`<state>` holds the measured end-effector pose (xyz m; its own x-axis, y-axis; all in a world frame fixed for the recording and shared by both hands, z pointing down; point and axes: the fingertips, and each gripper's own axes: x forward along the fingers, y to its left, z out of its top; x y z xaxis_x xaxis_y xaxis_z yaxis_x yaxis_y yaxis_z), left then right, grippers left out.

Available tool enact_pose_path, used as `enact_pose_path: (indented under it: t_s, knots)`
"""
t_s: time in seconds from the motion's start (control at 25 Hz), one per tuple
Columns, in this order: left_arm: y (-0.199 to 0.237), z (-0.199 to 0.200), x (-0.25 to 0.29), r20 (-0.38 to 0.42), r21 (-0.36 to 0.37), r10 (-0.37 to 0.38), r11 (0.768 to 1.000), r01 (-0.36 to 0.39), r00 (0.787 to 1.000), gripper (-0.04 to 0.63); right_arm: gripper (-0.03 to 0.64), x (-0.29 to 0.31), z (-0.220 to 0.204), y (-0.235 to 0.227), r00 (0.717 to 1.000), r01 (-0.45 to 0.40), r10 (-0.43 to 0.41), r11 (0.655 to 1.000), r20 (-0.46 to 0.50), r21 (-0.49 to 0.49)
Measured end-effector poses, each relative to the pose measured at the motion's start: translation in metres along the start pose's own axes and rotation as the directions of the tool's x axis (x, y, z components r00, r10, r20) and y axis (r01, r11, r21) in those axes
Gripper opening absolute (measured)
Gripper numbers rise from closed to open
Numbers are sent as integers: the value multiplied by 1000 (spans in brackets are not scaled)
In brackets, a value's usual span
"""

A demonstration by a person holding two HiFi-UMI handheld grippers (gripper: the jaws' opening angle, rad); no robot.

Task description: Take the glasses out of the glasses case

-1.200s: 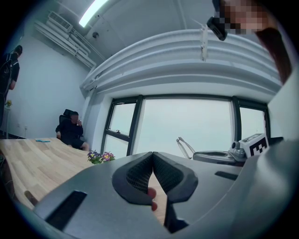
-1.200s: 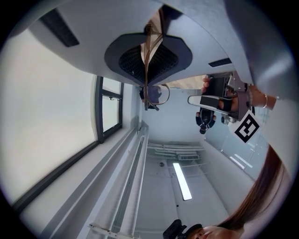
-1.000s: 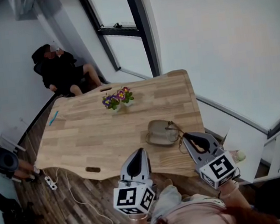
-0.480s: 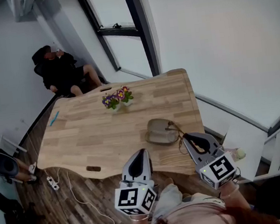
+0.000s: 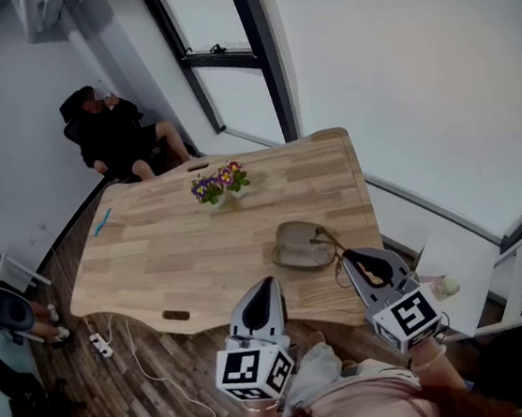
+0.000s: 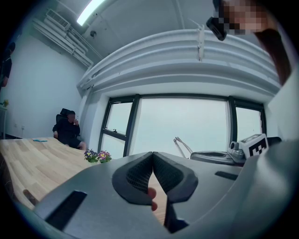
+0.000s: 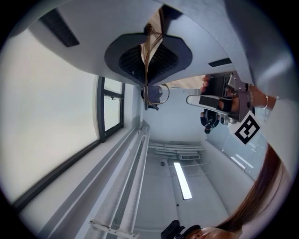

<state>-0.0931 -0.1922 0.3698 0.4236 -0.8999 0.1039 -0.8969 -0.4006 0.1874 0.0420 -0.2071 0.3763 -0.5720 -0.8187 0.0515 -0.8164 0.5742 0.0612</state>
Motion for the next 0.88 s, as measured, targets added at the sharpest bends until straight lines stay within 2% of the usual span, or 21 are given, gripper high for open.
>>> enact_pose_path:
  t_s: [0.88]
  knots:
    - [10, -2, 11, -14, -16, -31, 999, 31, 999, 2, 14, 13, -4, 1, 1000, 12, -12, 1000, -16, 3]
